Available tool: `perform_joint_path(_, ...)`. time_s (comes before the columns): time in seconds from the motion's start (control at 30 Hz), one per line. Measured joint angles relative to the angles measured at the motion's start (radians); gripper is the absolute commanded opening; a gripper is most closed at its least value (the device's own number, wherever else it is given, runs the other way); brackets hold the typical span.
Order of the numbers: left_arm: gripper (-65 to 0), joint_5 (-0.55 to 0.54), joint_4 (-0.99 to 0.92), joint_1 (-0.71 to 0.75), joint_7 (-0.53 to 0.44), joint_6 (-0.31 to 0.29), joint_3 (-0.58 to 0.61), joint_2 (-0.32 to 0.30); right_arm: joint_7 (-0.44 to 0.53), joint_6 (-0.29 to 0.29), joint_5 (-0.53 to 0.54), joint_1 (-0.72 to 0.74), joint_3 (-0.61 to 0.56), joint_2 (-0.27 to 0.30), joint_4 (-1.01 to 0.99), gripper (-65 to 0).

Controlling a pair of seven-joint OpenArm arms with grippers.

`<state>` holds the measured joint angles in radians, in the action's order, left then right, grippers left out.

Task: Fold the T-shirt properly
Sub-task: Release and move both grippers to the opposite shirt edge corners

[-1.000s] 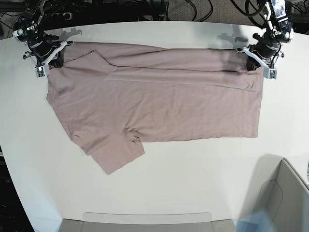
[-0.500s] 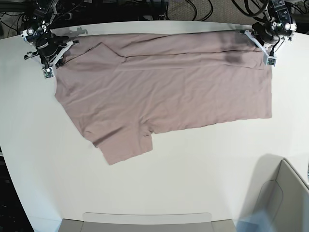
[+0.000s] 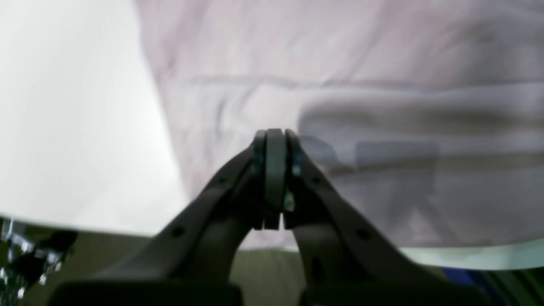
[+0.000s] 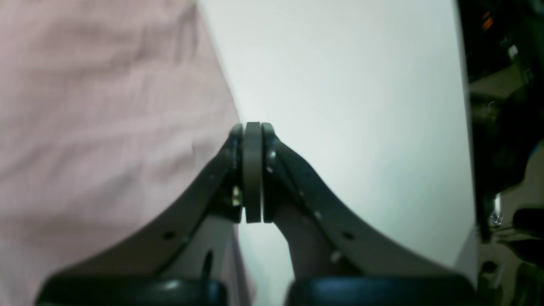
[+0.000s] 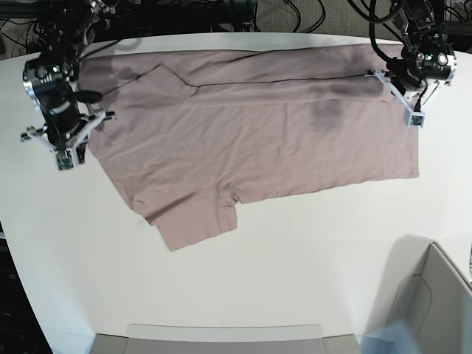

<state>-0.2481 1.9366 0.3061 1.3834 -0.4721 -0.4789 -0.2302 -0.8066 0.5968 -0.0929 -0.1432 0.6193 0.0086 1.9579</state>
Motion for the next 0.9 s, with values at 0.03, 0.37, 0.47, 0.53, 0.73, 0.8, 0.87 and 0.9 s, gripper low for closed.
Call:
perform_joint_path(0.03, -65.0, 0.006, -0.001, -0.016, 0.005, 0.0, 0.0, -0.002, 0.008, 0.001, -0.031, 0.041, -0.041, 0.001, -0.043, -65.0)
perform_joint_path(0.37, -65.0, -0.005, -0.003, -0.153, 0.01, 0.0, 0.004, 0.003, 0.021, -0.002, -0.211, 0.439, -0.164, 0.003, -0.723, -65.0)
perform_joint_path(0.47, -65.0, -0.002, -0.004, -0.154, 0.025, 0.0, 0.004, 0.003, 0.045, -0.059, -0.188, 0.437, -0.165, 0.027, -0.796, -65.0)
perform_joint_path(0.53, -65.0, -0.006, -0.004, -0.153, 0.019, 0.0, 0.004, 0.003, 0.048, -0.103, -0.19, 0.422, -0.166, 0.033, -0.794, -65.0)
perform_joint_path(0.73, -65.0, -0.005, -0.004, -0.153, 0.023, 0.0, 0.004, 0.002, 0.074, -0.126, -0.177, 0.212, -0.174, 0.04, -0.564, -65.0)
perform_joint_path(0.8, -65.0, -0.006, -0.005, -0.153, 0.023, 0.0, 0.004, 0.001, 0.061, -0.126, -0.178, 0.155, -0.174, 0.038, -0.497, -65.0)
perform_joint_path(0.87, -65.0, -0.006, -0.017, -0.154, 0.022, 0.0, 0.004, 0.0, 0.032, -0.122, -0.193, 0.137, -0.175, 0.036, -0.462, -65.0)
perform_joint_path(0.9, -65.0, -0.003, -0.027, -0.154, 0.023, 0.0, 0.004, 0.001, 0.019, -0.121, -0.196, 0.138, -0.175, 0.034, -0.451, -65.0)
